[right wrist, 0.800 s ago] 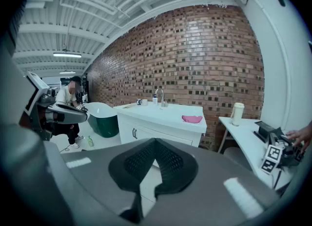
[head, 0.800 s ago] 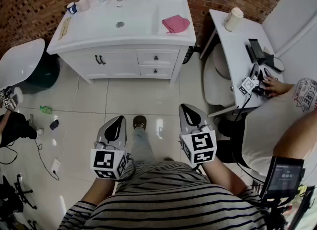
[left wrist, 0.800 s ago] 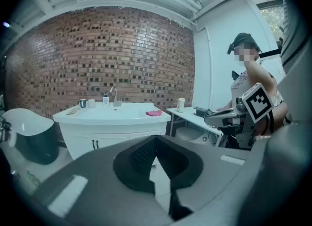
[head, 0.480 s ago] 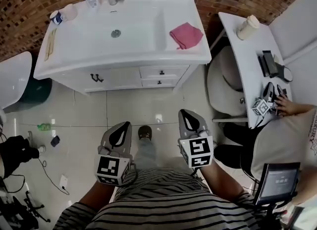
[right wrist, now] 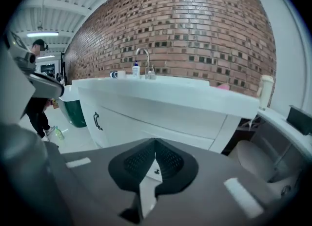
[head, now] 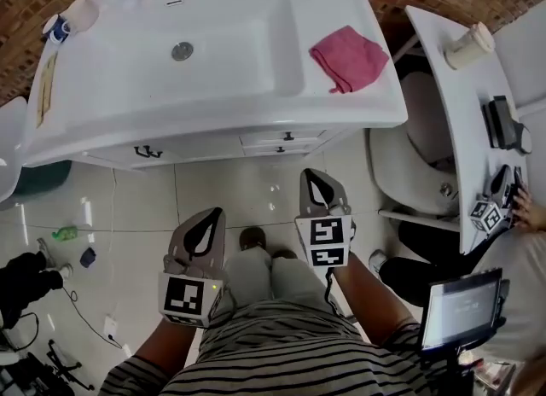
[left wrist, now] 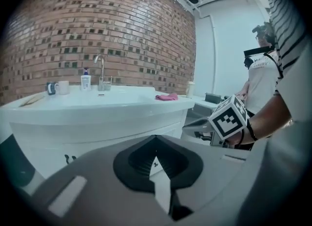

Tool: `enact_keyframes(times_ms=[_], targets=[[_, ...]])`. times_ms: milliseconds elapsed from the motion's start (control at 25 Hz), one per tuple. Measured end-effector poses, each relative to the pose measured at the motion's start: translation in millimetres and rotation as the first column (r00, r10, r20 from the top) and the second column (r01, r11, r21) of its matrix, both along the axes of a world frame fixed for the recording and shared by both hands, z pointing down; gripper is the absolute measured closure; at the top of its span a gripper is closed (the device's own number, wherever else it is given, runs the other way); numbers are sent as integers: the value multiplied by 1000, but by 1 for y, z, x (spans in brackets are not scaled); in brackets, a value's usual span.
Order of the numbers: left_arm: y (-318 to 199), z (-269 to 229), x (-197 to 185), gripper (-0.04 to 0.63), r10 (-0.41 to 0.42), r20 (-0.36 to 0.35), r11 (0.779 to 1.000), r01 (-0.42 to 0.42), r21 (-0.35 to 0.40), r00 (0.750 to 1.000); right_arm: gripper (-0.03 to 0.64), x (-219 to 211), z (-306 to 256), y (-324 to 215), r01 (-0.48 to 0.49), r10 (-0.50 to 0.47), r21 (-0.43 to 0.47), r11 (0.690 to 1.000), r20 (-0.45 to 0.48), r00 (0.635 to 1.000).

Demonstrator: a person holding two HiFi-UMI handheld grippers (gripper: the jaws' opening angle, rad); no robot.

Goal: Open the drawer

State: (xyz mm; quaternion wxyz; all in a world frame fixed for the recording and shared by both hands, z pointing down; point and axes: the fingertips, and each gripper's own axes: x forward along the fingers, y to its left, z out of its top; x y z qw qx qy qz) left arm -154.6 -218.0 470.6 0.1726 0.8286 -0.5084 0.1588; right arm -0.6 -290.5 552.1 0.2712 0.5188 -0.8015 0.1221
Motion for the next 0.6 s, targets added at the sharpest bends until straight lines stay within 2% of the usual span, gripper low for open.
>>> enact_keyframes(times_ms=[40, 80, 320, 600], targets=[[-6, 14, 0, 580, -10, 0, 1000, 10, 10, 1000, 581, -1, 21, -9, 0, 0, 1, 1000, 0, 1000], [-11, 29, -1, 581, -22, -3, 1000, 22, 14, 1000, 506, -2, 43, -18, -4, 4, -3, 1000, 4, 1000], [-26, 104, -10, 580, -87, -27, 996, 87, -15, 996, 474, -5, 139, -69, -69, 69, -4, 998, 25, 997], [-25, 139, -21, 581, -102, -1, 995, 102, -21, 995, 457, -16, 172, -104, -120, 119, 31, 992, 13, 993]])
